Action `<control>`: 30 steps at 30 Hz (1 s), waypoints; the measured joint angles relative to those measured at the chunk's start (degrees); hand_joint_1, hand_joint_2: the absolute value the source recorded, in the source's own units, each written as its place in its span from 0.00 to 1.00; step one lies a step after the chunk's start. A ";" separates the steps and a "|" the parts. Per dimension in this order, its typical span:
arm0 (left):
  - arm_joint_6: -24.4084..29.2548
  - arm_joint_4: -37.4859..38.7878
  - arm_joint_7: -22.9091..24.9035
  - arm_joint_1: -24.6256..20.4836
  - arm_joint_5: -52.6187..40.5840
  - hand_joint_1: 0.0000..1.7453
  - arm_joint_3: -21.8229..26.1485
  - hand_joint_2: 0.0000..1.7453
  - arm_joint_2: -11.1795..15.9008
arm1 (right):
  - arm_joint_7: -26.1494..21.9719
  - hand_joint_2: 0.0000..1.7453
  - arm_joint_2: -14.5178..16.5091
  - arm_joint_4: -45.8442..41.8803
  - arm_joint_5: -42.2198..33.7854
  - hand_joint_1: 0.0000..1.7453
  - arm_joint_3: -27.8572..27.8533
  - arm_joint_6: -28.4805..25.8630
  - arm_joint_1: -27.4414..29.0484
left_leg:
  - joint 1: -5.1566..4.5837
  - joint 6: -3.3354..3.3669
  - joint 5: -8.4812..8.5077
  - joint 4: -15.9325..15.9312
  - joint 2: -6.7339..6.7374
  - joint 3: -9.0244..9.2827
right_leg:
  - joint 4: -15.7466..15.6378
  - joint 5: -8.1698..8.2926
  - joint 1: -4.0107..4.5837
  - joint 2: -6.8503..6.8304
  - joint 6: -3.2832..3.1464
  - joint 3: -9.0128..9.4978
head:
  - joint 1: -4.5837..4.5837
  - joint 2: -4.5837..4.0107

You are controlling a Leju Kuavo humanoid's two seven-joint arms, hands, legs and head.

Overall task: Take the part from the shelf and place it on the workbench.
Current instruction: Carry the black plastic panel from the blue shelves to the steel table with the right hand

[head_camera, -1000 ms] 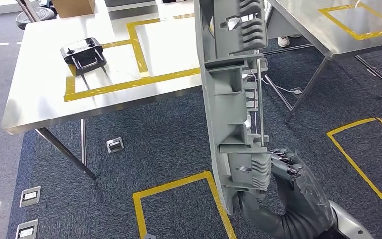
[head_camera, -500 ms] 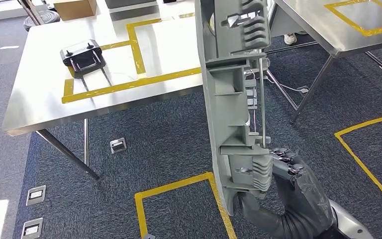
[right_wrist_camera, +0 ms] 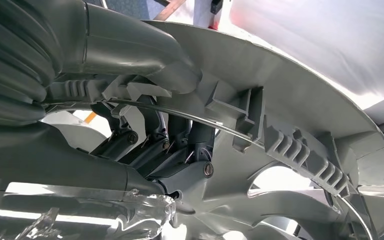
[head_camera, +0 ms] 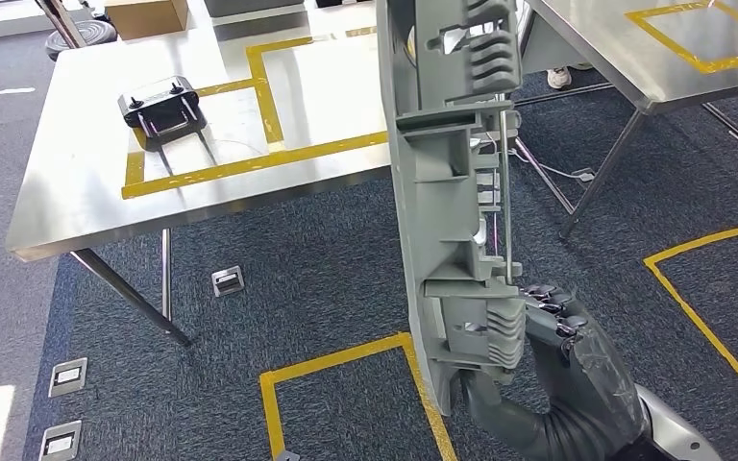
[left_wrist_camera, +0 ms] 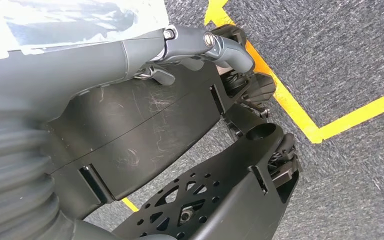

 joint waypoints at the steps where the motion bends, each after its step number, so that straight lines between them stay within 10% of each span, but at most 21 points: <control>1: 0.01 0.00 0.01 0.00 0.00 0.00 0.00 1.00 0.00 | -0.01 1.00 0.00 0.00 0.00 1.00 0.00 0.00 0.00 | 0.00 0.00 0.00 0.00 0.00 0.01 | -0.01 0.00 0.00 0.00 0.00 0.01 | 0.00 0.00; 11: 0.05 -0.01 0.24 0.03 0.02 0.00 -0.02 1.00 0.03 | -0.05 1.00 -0.01 0.04 -0.05 1.00 -0.05 -0.01 -0.15 | 0.22 1.11 1.16 -2.43 0.23 1.46 | -0.98 0.35 -0.12 -0.15 0.78 0.58 | -0.19 0.00; 14: 0.20 0.00 0.52 0.19 0.02 0.00 -0.02 1.00 0.03 | -0.16 1.00 -0.02 0.04 -0.17 1.00 -0.06 -0.03 -0.25 | 1.05 1.20 2.21 -4.87 0.56 2.90 | 5.65 -3.05 -0.33 -0.36 1.51 -2.74 | 0.08 0.00; 17: 0.26 0.00 0.63 0.23 0.03 0.00 -0.02 1.00 0.02 | -0.20 1.00 -0.02 0.10 -0.21 1.00 -0.03 -0.02 -0.17 | 1.91 0.26 1.56 -4.54 0.60 3.14 | 11.08 -3.81 -1.47 -0.46 2.87 -5.94 | 0.25 0.00; 20: 0.27 0.02 0.69 0.20 0.05 0.00 -0.02 1.00 0.12 | -0.21 1.00 -0.02 0.17 -0.33 1.00 0.00 0.01 -0.08 | 3.23 -1.91 -0.37 -2.45 0.35 2.90 | 3.30 0.63 -2.79 -0.17 4.90 -2.34 | 0.76 0.00; 23: 0.26 0.02 0.72 0.16 0.07 0.00 -0.02 1.00 0.32 | -0.31 1.00 -0.01 0.22 -0.38 1.00 -0.01 -0.01 0.15 | 3.32 -3.54 -2.06 -0.80 0.24 2.18 | 1.41 -0.09 -2.92 0.64 3.35 -1.27 | 1.40 0.00; 26: 0.27 0.00 0.75 0.18 0.10 0.00 -0.02 1.00 0.32 | -0.27 1.00 0.01 0.31 -0.52 1.00 -0.04 -0.03 0.29 | 3.40 -4.01 -2.76 -0.08 1.04 2.44 | 2.09 -1.00 -2.67 0.13 1.31 -1.13 | 0.08 0.00; 30: 0.32 -0.01 0.52 -0.47 0.08 0.00 0.02 1.00 0.31 | -0.32 1.00 0.02 0.34 -0.56 1.00 -0.12 -0.04 0.29 | 2.61 -3.21 -7.69 13.08 3.34 -3.93 | 1.74 -1.84 -1.72 -0.93 0.06 0.21 | -1.10 0.00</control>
